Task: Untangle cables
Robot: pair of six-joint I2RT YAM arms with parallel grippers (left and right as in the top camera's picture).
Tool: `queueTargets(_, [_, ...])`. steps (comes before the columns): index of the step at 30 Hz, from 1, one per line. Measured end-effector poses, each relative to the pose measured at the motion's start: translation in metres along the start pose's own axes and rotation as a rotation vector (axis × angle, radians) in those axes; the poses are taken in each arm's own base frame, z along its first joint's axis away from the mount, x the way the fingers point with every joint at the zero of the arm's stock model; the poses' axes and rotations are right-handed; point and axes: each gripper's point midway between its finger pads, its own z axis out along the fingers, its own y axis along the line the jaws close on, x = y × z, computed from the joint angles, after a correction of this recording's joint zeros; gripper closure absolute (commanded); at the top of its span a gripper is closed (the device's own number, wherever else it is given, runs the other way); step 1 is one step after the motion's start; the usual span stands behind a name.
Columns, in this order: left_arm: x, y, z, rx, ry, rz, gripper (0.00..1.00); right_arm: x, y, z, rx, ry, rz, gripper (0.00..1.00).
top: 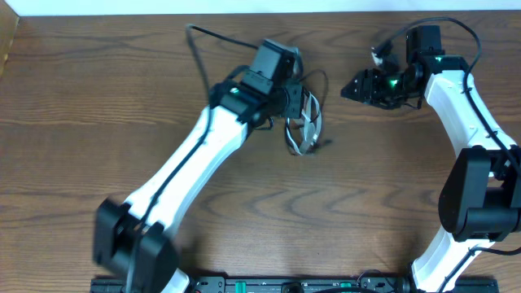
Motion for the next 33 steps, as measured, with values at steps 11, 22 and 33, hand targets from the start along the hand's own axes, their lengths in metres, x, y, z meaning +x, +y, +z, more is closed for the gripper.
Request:
queueTargets(11, [-0.03, -0.019, -0.033, 0.065, -0.135, 0.022, 0.93, 0.003, 0.064, -0.008, -0.318, -0.015, -0.263, 0.29])
queueTargets(22, [-0.047, -0.031, -0.059, 0.108, -0.225, 0.037, 0.93, 0.008, 0.064, 0.038, 0.018, -0.004, -0.098, 0.43])
queueTargets(33, [-0.079, 0.008, -0.125, 0.068, -0.385, -0.025, 0.92, -0.008, -0.036, 0.005, 0.514, -0.166, 0.223, 0.87])
